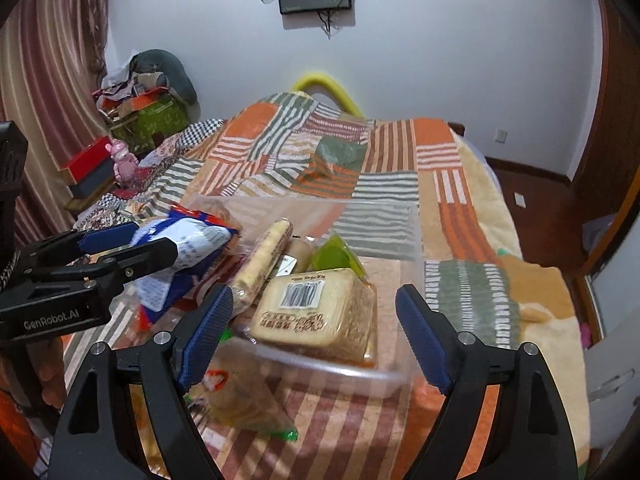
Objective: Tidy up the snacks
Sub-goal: 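Lower cracker pack into clear box with right while left drops chip bag in, then grasp orange-labelled rice cake pack with left while right grasps green-topped biscuit bag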
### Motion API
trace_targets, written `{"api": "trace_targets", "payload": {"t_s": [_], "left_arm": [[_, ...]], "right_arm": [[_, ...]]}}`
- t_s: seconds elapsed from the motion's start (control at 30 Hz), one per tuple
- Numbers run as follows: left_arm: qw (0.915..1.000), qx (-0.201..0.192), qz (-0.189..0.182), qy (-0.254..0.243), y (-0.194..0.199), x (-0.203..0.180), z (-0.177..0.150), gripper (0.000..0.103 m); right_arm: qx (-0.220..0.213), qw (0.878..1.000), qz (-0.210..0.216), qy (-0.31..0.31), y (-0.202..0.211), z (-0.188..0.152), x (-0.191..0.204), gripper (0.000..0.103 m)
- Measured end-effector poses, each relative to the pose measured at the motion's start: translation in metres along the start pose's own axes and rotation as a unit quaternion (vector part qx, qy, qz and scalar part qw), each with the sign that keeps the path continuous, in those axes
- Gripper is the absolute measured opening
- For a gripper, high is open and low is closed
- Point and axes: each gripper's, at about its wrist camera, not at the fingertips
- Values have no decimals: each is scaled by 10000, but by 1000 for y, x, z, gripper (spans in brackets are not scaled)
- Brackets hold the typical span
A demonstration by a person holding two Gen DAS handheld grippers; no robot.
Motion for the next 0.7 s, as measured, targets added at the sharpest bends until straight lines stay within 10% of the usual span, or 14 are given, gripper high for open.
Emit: {"api": "trace_targets", "payload": {"t_s": [0.7], "left_arm": [[9971, 760, 0, 64, 23, -5, -95, 80]], "right_arm": [[316, 9995, 93, -17, 24, -47, 8, 83]]}}
Point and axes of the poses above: each gripper's, at about its wrist camera, not at the fingertips, and y roughly against the way its jaws point, x to its left, z to its top, and after that the axes turned 2 degrees about -z, right-handed
